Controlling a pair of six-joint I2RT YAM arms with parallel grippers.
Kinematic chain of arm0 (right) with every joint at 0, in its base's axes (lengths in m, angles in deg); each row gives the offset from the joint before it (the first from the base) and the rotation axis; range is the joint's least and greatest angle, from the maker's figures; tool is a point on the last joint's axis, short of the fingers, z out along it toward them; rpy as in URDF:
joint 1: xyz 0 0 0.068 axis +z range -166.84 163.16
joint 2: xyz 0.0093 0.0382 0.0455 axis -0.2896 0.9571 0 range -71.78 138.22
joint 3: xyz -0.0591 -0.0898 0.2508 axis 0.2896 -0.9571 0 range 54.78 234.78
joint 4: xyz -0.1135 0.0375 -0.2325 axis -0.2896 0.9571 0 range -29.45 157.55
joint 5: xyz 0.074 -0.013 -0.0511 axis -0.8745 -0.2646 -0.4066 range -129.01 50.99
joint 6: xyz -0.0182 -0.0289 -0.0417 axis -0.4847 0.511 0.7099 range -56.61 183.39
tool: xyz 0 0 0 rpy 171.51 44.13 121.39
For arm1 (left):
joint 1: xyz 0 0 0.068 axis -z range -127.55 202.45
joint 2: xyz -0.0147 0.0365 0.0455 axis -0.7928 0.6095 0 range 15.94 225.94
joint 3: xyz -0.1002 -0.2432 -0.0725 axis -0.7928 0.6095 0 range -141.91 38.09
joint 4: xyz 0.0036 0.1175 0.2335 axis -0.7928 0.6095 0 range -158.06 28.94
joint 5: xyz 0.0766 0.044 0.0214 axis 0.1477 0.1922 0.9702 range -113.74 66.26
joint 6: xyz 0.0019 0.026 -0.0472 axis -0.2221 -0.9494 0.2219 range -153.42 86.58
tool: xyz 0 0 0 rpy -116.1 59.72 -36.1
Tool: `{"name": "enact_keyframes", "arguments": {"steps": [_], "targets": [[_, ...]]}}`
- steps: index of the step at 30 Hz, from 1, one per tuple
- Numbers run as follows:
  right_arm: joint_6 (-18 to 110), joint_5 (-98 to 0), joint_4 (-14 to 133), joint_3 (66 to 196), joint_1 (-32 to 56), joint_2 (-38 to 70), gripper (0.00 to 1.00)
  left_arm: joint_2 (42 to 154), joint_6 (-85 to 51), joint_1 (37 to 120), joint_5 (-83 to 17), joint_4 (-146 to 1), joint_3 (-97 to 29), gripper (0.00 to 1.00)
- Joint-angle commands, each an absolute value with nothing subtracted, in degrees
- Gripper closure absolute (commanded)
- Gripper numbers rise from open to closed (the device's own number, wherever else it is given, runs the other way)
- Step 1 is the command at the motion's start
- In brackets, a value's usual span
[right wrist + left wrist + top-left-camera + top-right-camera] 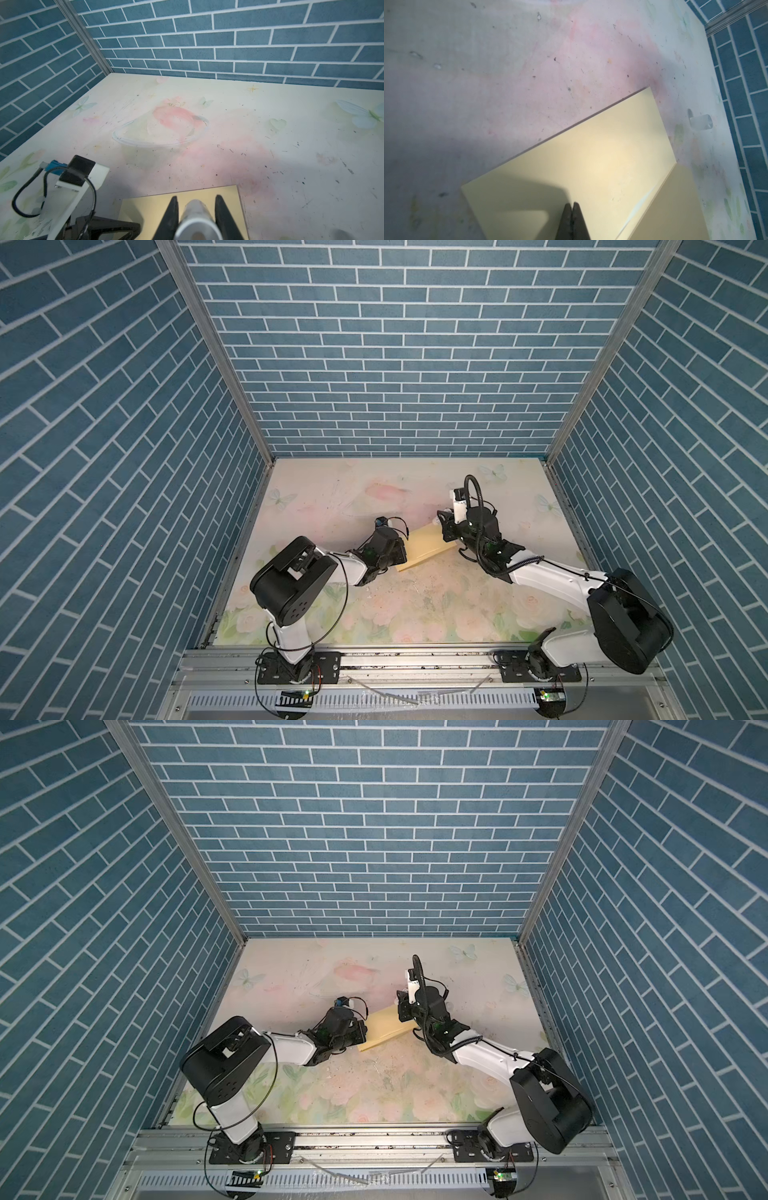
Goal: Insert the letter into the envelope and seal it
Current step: 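Pass the white glue stick into the left gripper while right gripper releases it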
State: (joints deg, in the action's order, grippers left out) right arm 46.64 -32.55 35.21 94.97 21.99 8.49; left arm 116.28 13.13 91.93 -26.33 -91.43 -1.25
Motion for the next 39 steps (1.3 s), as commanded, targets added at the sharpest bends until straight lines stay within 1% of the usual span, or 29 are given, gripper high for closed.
{"name": "enact_keyframes", "arguments": {"steps": [1,3,8,10,13,18,21,24,27,31,34,39], "targets": [[44.22,-33.29,30.32,93.19,21.76,6.33,1.0,111.85,11.59,91.65,-26.21,-83.28,-3.39,0.95],[44.31,-33.15,28.79,92.51,21.75,5.58,1.0,108.73,11.08,91.65,-26.33,-81.84,-5.06,0.9],[44.76,-32.86,22.77,90.3,21.75,3.94,1.0,100.31,12.07,91.65,-27.1,-79.63,-7.54,0.63],[44.76,-33.11,19.18,89.3,21.75,3.55,1.0,97.34,14.13,91.65,-27.69,-80.11,-7.36,0.54],[44.85,-33.59,11.07,87.17,21.75,3.62,1.0,93.13,19.16,91.65,-29.12,-82.13,-6.54,0.44],[45.37,-35.54,-1.33,85.04,21.79,5.69,1.0,87.69,29.04,91.65,-30.11,-84.79,-5.3,0.19],[45.9,-37.0,-9.2,84.31,21.92,8.06,1.0,85.67,35.84,91.65,-30.92,-87.21,-4.73,0.1],[46.72,-37.07,-19.72,83.06,22.42,11.54,1.0,84.49,40.67,91.65,-31.39,-88.92,-4.76,0.07],[51.63,-38.45,-19.56,84.33,24.18,12.45,1.0,84.27,45.57,91.65,-31.82,-91.92,-4.45,0.05],[57.32,-39.01,-19.6,85.95,27.25,13.28,1.0,86.31,53.56,91.65,-33.06,-96.3,-4.18,0.06],[58.85,-39.47,-19.6,87.06,28.48,14.03,1.0,88.93,58.47,91.69,-34.94,-96.52,-5.1,0.08],[60.79,-40.2,-19.61,87.8,30.09,14.87,1.0,92.84,63.75,91.73,-36.57,-103.87,-5.13,0.1]]}}
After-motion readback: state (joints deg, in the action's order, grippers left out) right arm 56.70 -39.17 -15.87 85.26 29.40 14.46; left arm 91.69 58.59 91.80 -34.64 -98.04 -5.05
